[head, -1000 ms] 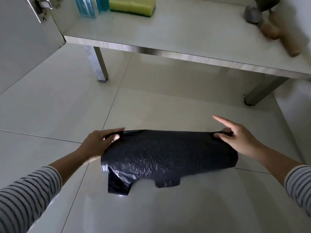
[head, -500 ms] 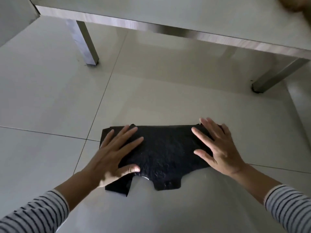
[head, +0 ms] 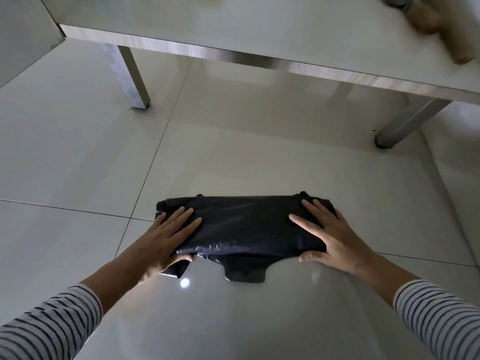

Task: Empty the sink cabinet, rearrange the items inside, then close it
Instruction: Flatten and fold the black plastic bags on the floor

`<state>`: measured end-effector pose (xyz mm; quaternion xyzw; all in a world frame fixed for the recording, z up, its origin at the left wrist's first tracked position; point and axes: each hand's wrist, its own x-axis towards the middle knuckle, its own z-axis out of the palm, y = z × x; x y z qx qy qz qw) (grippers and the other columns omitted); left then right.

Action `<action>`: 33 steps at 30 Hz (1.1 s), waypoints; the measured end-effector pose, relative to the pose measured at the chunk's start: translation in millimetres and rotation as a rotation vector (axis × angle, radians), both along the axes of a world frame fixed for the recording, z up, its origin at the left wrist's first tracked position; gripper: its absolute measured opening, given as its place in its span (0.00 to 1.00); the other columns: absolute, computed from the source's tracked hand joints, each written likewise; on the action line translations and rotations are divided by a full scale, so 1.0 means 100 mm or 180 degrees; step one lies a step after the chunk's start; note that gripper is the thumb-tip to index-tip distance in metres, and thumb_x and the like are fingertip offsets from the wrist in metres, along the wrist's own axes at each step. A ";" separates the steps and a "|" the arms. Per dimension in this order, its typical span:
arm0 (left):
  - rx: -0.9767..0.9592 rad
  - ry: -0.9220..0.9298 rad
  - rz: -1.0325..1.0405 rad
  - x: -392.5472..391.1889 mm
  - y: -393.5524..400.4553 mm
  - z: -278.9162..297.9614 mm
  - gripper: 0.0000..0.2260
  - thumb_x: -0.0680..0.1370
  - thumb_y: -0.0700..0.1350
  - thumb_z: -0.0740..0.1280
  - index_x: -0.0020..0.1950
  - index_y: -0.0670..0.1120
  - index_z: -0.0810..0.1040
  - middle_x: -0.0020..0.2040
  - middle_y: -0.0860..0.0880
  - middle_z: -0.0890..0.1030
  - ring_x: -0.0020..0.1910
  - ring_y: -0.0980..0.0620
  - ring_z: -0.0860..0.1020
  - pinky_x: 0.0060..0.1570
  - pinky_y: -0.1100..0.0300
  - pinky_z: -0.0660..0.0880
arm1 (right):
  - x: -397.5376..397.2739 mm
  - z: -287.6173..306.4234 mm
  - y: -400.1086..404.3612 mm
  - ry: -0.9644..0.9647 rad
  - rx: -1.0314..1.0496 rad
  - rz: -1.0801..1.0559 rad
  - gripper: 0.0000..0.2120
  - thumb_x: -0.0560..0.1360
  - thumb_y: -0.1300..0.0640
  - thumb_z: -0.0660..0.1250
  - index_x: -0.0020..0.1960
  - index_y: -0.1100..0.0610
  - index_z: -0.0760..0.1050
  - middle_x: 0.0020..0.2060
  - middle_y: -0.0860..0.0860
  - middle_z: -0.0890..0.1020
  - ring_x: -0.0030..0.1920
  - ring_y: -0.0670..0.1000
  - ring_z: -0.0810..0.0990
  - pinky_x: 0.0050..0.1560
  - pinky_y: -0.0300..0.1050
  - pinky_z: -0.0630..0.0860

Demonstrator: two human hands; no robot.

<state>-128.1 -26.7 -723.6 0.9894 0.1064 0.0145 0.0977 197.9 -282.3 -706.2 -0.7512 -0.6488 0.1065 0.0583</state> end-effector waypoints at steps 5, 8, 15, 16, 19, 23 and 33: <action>-0.0021 -0.0161 -0.0112 0.02 0.03 0.01 0.54 0.62 0.41 0.79 0.76 0.52 0.46 0.65 0.42 0.74 0.63 0.38 0.72 0.53 0.41 0.72 | -0.04 0.07 0.08 0.0480 0.0724 -0.0207 0.27 0.75 0.40 0.59 0.72 0.44 0.61 0.67 0.47 0.72 0.68 0.53 0.70 0.62 0.53 0.73; -0.0312 -0.0277 -0.0093 0.02 0.09 0.11 0.56 0.60 0.34 0.79 0.76 0.57 0.47 0.65 0.44 0.75 0.63 0.39 0.72 0.53 0.41 0.74 | -0.05 0.17 0.12 0.0880 0.0959 -0.0559 0.25 0.75 0.42 0.61 0.70 0.45 0.65 0.61 0.46 0.78 0.61 0.51 0.78 0.58 0.46 0.74; -0.1195 -0.0395 0.0857 -0.02 0.08 0.35 0.28 0.75 0.41 0.68 0.69 0.63 0.65 0.75 0.51 0.59 0.69 0.48 0.67 0.64 0.58 0.66 | -0.14 0.31 0.06 0.1333 0.0708 -0.1391 0.26 0.68 0.50 0.74 0.65 0.50 0.74 0.67 0.49 0.73 0.64 0.51 0.75 0.66 0.40 0.67; -0.1166 -0.0293 0.1053 -0.05 0.05 0.36 0.24 0.75 0.43 0.68 0.69 0.60 0.68 0.76 0.51 0.56 0.69 0.48 0.66 0.64 0.57 0.67 | -0.17 0.33 0.04 0.1262 0.0564 -0.1603 0.27 0.67 0.52 0.75 0.65 0.50 0.74 0.69 0.51 0.69 0.67 0.52 0.71 0.68 0.41 0.64; -0.1158 0.0020 0.1647 -0.14 -0.04 0.39 0.25 0.75 0.51 0.68 0.71 0.60 0.65 0.77 0.49 0.50 0.71 0.45 0.63 0.66 0.53 0.65 | -0.23 0.45 -0.03 0.1342 0.0217 -0.2267 0.30 0.66 0.51 0.76 0.67 0.47 0.72 0.74 0.53 0.60 0.73 0.52 0.59 0.68 0.42 0.57; -0.1344 0.0263 0.2607 -0.18 -0.07 0.58 0.29 0.73 0.64 0.59 0.73 0.63 0.58 0.76 0.44 0.52 0.71 0.42 0.63 0.67 0.49 0.62 | -0.20 0.67 -0.02 0.1646 0.0132 -0.2747 0.29 0.69 0.41 0.70 0.68 0.45 0.69 0.74 0.52 0.57 0.74 0.52 0.57 0.72 0.50 0.58; -0.3412 0.0173 0.2734 -0.02 -0.16 0.76 0.24 0.73 0.66 0.50 0.69 0.72 0.50 0.76 0.50 0.59 0.48 0.44 0.81 0.40 0.56 0.80 | -0.16 0.97 -0.01 0.2260 -0.0766 -0.2513 0.26 0.74 0.39 0.62 0.68 0.29 0.55 0.61 0.41 0.69 0.38 0.50 0.85 0.45 0.47 0.81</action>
